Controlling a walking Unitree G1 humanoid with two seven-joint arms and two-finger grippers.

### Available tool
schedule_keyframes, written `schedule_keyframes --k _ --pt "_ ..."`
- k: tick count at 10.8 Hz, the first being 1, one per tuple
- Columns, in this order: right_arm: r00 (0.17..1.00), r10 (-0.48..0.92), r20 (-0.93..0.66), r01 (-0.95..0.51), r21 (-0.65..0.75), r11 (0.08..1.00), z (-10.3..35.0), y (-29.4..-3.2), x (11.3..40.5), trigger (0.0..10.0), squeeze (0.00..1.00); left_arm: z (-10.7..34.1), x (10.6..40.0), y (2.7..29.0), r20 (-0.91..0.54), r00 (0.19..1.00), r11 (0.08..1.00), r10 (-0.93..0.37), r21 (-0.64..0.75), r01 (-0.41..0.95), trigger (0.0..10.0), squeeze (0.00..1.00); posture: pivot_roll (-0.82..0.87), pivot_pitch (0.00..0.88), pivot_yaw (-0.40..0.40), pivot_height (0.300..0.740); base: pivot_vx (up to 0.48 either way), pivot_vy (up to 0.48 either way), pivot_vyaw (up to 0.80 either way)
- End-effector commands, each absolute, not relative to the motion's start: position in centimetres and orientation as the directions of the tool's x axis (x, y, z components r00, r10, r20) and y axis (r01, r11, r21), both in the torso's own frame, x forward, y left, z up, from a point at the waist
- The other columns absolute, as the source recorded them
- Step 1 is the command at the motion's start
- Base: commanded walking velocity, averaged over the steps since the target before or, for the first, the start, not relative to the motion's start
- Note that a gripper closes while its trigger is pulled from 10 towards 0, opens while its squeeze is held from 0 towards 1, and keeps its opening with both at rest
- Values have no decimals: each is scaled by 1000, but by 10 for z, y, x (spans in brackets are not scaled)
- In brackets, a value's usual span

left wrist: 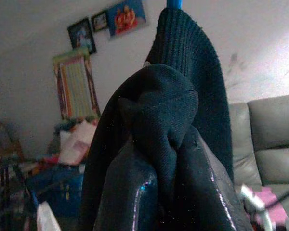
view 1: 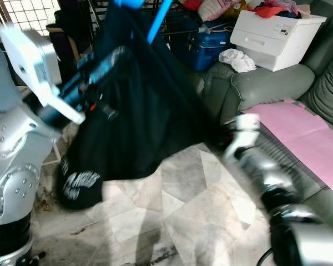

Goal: Hang hanger

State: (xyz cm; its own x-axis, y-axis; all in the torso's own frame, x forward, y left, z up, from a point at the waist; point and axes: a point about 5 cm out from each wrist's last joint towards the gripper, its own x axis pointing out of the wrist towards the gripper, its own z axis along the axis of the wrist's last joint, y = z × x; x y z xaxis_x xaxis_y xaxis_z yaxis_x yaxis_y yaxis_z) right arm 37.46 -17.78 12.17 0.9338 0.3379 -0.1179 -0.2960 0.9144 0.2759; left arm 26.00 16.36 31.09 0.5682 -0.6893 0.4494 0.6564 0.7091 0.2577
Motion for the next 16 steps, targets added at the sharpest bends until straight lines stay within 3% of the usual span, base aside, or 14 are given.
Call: schedule_keyframes --k 1,4,7,11,13,16 --pt "956 263 -128 -220 278 935 125 -191 377 0 0 317 254 172 475 557 718 -681 286 634 0 0 89 18 -30 740 0 0 0" --pt "973 188 132 -218 271 938 212 -199 404 0 0 216 256 187 195 689 716 -698 169 677 0 0 80 17 -27 740 0 0 0" --pt "956 174 238 -240 283 929 255 -186 414 0 0 169 246 188 87 701 706 -708 106 700 0 0 64 14 -48 740 0 0 0" --pt "958 162 235 -226 281 933 255 -184 416 0 0 156 236 187 26 641 640 -767 115 760 0 0 67 16 -51 740 0 0 0" --pt "960 151 234 -215 275 937 254 -186 415 0 0 134 230 199 -140 590 577 -795 124 807 0 0 61 19 -47 740 0 0 0" --pt "960 161 228 -222 274 936 250 -186 414 0 0 135 257 215 -51 769 735 -637 261 626 0 0 54 18 -45 740 0 0 0"
